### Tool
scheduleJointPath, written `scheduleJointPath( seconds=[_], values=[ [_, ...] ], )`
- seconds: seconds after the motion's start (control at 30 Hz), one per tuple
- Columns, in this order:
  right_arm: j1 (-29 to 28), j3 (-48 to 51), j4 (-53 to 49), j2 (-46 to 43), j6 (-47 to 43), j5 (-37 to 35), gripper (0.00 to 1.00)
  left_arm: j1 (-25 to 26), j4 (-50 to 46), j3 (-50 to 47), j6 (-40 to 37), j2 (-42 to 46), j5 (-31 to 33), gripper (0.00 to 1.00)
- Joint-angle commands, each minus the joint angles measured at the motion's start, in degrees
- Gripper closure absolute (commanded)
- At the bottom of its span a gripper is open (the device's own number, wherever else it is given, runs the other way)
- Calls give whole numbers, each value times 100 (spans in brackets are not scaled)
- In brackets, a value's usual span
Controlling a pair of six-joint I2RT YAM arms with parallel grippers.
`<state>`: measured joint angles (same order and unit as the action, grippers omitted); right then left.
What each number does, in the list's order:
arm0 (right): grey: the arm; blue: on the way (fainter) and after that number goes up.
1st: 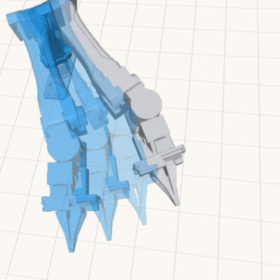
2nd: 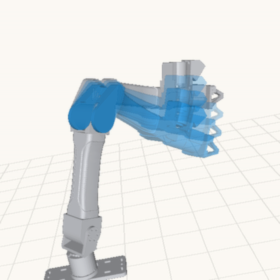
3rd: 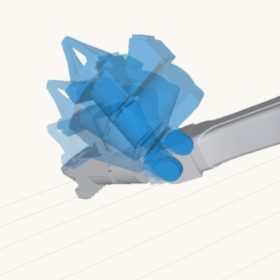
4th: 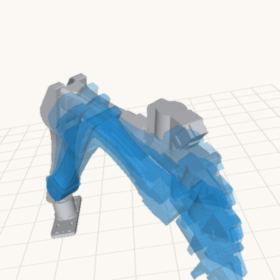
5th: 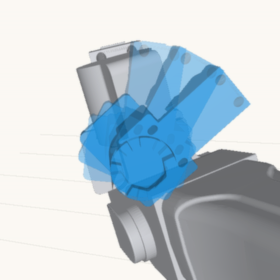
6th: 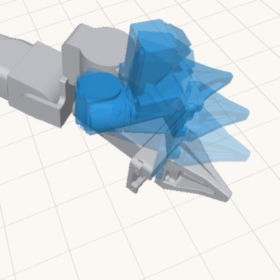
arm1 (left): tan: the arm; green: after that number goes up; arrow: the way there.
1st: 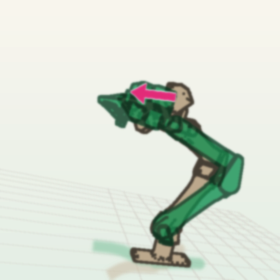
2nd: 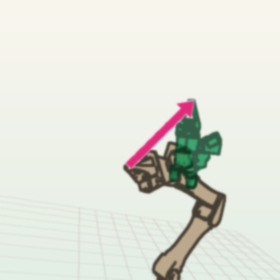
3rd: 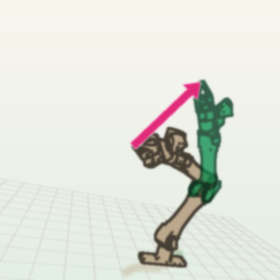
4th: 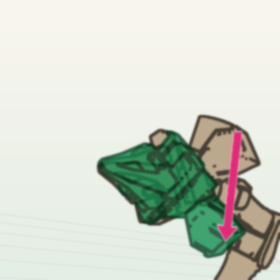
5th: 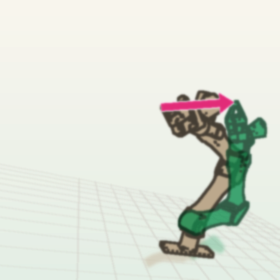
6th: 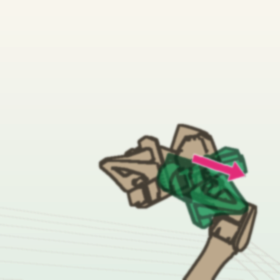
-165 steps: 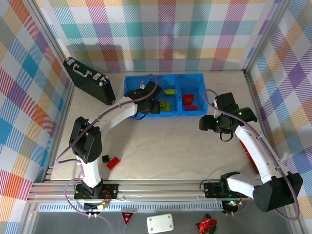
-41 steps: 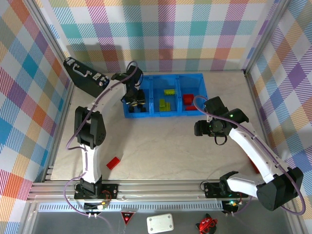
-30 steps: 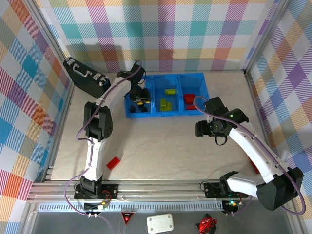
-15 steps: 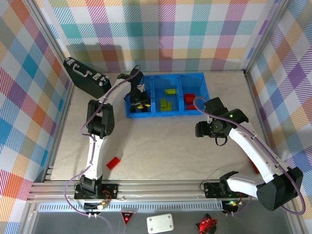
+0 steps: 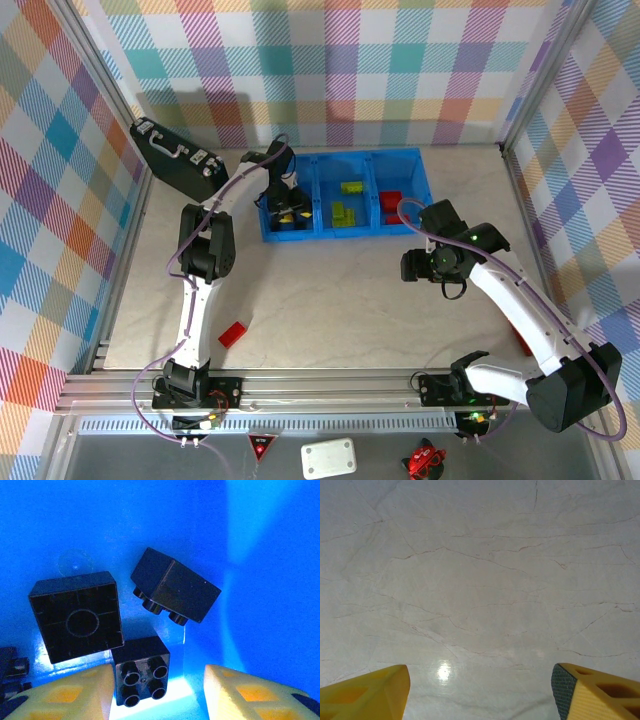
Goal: Sort the legos into containers by color
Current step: Place the lego in the container, then pick up the lego from the bottom-left of the table.
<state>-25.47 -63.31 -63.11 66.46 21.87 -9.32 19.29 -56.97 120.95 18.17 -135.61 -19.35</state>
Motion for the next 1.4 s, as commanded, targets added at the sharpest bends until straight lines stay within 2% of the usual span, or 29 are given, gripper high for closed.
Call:
scheduleJointPath(
  seconds=[0.0,0.3,0.6,1.07,1.37],
  values=[
    [-37,-6,-98,-89,99,143,24,-4,21,-16,34,351,-227,49],
    [-311,-71,152,87,233,399,25,-4,13,-413,10,1016,-260,49],
    [-1068,-380,393,694,403,344,25,-165,26,-1232,-138,1865,-235,49],
    [-2642,-1413,644,2309,545,122,25,-988,116,-2895,-374,3379,-231,50],
    [-3724,-2455,557,3609,508,-110,25,-1640,11,-3526,-594,3877,-359,50]
  ],
)
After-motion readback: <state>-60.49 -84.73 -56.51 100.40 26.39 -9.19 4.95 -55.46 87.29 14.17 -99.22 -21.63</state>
